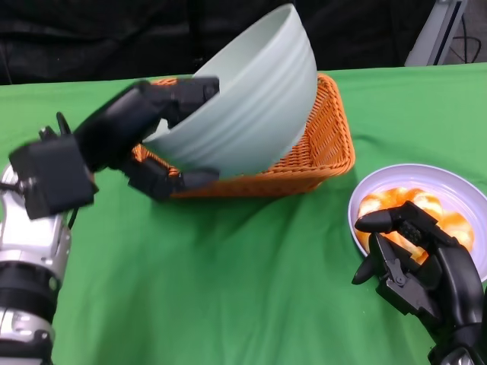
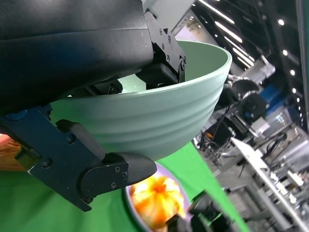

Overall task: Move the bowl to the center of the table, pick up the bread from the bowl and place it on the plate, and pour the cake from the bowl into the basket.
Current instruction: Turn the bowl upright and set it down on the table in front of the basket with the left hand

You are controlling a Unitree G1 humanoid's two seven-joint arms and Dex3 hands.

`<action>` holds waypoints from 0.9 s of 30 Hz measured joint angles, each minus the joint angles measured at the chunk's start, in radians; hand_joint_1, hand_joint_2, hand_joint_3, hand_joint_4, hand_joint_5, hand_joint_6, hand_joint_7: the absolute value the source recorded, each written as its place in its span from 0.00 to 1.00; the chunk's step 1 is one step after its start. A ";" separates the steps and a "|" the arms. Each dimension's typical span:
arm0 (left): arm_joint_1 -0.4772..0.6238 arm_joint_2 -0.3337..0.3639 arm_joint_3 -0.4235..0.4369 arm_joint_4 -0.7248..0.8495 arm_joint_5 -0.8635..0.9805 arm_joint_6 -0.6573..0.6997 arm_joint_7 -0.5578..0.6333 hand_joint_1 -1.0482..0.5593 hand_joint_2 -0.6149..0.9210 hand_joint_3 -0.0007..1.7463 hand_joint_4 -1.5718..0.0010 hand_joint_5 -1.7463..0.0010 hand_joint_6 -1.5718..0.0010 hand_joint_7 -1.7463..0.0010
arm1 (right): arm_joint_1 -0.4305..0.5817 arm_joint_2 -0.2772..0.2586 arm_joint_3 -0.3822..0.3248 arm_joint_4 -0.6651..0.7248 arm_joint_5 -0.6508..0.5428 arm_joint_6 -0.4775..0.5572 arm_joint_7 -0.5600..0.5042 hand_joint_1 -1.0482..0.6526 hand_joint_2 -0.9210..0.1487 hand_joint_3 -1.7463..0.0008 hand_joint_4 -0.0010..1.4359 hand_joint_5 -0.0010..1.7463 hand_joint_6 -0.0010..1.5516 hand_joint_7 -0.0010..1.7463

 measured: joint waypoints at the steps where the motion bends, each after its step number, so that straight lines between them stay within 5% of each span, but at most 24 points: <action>1: 0.010 0.007 0.000 0.003 0.020 -0.064 0.020 0.60 0.70 0.71 0.48 0.03 0.52 0.19 | 0.000 0.000 0.000 0.000 0.000 0.000 0.002 0.55 0.09 0.60 0.46 0.95 0.39 0.79; 7: 0.066 0.048 0.028 0.114 0.225 -0.508 0.187 0.58 0.71 0.65 0.45 0.03 0.49 0.21 | 0.001 0.000 -0.004 0.000 0.001 0.000 0.003 0.55 0.10 0.60 0.47 0.95 0.40 0.79; 12: 0.114 0.067 0.177 0.187 0.457 -0.738 0.330 0.59 0.69 0.66 0.47 0.00 0.51 0.15 | 0.003 -0.001 -0.005 -0.004 0.012 0.009 0.005 0.55 0.09 0.60 0.46 0.95 0.39 0.78; 19: 0.213 0.100 0.308 0.166 0.750 -0.791 0.550 0.60 0.66 0.63 0.49 0.00 0.53 0.15 | 0.009 -0.002 -0.004 -0.024 0.015 0.032 0.005 0.55 0.10 0.60 0.46 0.95 0.39 0.79; 27: 0.301 0.181 0.290 0.132 1.048 -0.769 0.890 0.62 0.67 0.58 0.48 0.02 0.51 0.19 | 0.016 -0.002 -0.002 -0.046 0.014 0.054 0.005 0.55 0.11 0.58 0.46 0.94 0.38 0.79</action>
